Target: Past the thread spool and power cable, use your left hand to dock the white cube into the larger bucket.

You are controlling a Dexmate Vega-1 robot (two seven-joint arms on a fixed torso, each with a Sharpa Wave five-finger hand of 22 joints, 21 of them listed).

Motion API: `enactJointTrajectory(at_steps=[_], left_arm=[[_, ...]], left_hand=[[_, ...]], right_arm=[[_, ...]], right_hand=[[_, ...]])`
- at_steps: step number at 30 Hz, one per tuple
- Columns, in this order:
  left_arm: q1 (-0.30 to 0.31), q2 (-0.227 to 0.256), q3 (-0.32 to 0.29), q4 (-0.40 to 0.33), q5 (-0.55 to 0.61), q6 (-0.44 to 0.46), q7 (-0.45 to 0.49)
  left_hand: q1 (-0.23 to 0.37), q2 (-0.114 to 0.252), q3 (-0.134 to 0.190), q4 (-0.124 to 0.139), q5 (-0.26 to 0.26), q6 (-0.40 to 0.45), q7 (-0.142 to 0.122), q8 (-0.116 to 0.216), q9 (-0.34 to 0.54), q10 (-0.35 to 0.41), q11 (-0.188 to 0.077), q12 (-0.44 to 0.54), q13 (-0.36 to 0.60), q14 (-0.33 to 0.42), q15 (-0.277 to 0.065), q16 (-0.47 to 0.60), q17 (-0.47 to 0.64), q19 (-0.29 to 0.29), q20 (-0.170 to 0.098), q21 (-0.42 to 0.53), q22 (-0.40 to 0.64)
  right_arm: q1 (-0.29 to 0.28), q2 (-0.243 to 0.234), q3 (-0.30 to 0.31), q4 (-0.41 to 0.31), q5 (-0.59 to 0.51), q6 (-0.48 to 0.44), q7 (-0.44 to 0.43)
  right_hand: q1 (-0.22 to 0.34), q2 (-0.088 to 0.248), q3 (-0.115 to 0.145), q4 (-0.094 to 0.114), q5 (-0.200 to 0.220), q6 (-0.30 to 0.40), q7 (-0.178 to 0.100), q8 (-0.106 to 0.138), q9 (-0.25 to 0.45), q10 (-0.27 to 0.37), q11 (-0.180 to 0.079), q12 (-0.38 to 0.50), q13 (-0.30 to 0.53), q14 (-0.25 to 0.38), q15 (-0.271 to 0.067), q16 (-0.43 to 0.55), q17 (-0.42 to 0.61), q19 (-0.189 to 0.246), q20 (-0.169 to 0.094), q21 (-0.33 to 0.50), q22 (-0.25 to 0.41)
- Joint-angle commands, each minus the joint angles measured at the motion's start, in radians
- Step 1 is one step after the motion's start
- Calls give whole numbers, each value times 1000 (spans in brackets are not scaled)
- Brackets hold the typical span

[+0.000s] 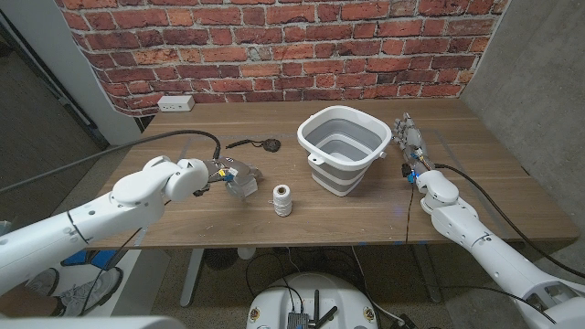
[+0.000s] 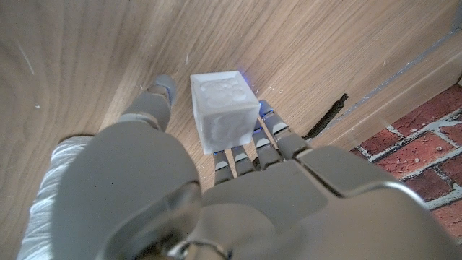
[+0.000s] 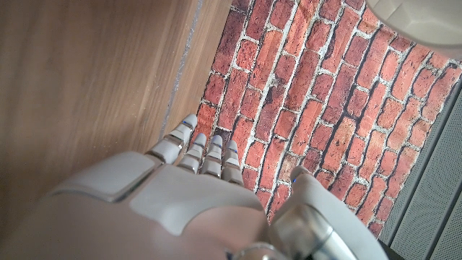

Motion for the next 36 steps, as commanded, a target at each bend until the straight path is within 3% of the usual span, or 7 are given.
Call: enactJointTrajectory(at_steps=[1,8,18,26,32,36], left_arm=[[26,-9,-1,6,33,18,63],[38,-11,-4,13,49,14,104],[38,-17,-6,32,48,-13,141],[41,-23,-12,28,45,-15,159],[37,-25,-20,23,46,-17,167],[35,-25,-25,23,44,-21,172]], left_hand=[[30,6,-14,-3,8,37,-7,24,4,46,-21,17,8,44,-103,22,13,41,-60,21,4],[91,24,-43,-4,11,136,-8,82,8,128,-35,42,19,118,-150,65,40,98,-82,58,11],[155,53,-83,-2,20,240,1,146,9,236,-48,76,34,205,-182,126,90,153,-106,109,22],[214,81,-119,-3,31,346,7,214,11,372,-47,129,66,287,-195,175,136,198,-131,168,34],[240,99,-124,-1,35,398,22,245,8,437,-48,150,83,346,-197,185,146,217,-149,201,40],[253,106,-130,0,37,437,19,262,1,483,-48,163,96,381,-198,186,151,231,-156,229,45]], right_arm=[[9,6,-4,13,0,2,5],[11,7,-3,15,1,1,3],[12,8,-4,15,1,-3,-1],[14,7,-2,17,3,-7,-1],[25,12,-4,35,6,-2,9],[29,13,-4,42,8,0,14]], right_hand=[[-3,59,3,5,1,9,3,2,4,0,-10,3,2,3,-23,8,-1,-2,-11,6,3],[-4,59,3,5,1,8,2,2,4,0,-11,3,2,2,-22,9,-1,-2,-10,6,3],[-4,59,3,5,1,9,2,2,4,-1,-11,3,2,1,-22,9,-1,-1,-9,6,3],[-4,59,2,6,1,10,2,2,4,-2,-13,3,3,1,-22,9,-1,0,-9,6,3],[-4,59,2,6,1,10,2,2,4,-2,-12,3,3,0,-22,10,-1,0,-8,6,3],[-4,59,2,6,1,11,2,2,4,-2,-12,3,3,0,-22,10,-1,0,-8,6,4]])
